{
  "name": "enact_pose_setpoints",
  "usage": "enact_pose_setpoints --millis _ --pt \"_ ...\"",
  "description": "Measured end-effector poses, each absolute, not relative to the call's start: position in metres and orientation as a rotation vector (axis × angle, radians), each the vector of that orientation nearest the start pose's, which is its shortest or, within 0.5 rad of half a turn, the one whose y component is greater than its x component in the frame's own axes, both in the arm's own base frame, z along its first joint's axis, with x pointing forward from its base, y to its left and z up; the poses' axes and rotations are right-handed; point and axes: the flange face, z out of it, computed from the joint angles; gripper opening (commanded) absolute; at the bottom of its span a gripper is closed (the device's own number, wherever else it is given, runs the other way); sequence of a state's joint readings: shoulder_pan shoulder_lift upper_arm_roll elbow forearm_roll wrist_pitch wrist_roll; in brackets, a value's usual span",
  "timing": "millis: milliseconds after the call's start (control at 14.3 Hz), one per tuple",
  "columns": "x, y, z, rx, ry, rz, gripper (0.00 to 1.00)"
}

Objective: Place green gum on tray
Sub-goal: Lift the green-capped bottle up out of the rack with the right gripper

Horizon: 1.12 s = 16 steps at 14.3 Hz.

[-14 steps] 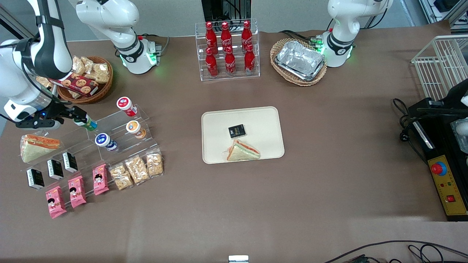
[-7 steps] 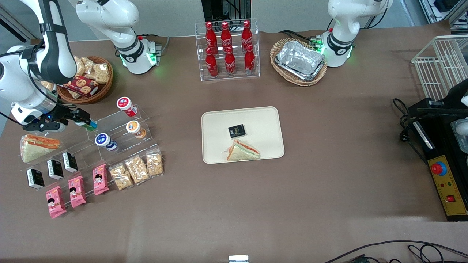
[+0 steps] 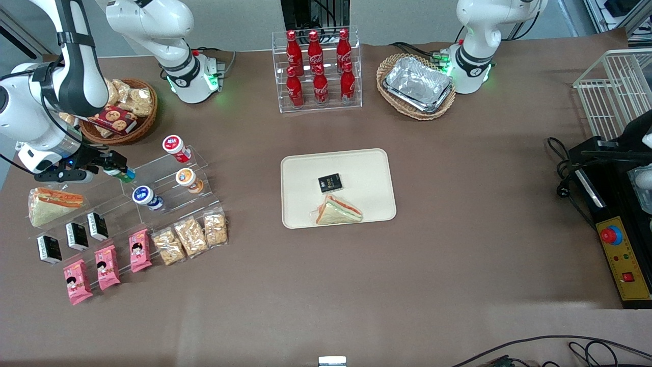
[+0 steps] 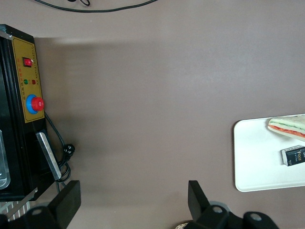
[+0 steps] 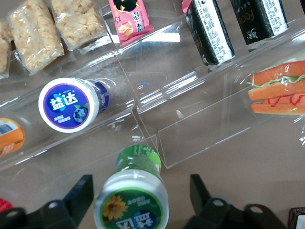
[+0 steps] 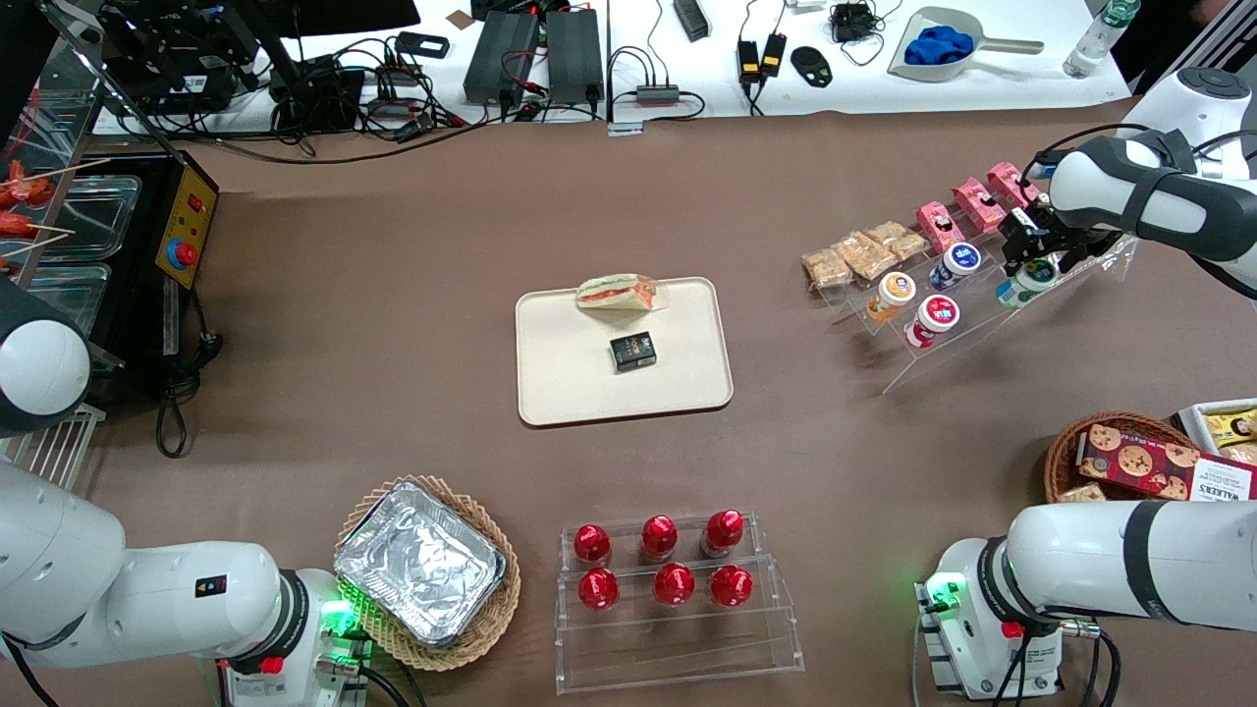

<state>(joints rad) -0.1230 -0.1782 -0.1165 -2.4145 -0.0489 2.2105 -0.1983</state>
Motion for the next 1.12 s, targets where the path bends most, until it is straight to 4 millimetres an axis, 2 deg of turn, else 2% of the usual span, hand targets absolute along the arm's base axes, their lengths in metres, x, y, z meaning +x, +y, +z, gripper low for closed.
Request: enact_pose_setpoints --millis 490,631,841,981,1121 --pt "0.448 -0.11 0.376 -3.151 0.012 0.059 0.62" --pt "0.447 -0.11 0.375 -3.15 0.012 0.066 0.51" --pt "0.445 -0.109 0.377 -3.149 0.011 0.071 0.49" --pt "0.445 -0.108 0.389 -3.148 0.008 0.074 0.49" --pt "0.448 -0.106 0.416 -3.148 -0.002 0.088 0.49"
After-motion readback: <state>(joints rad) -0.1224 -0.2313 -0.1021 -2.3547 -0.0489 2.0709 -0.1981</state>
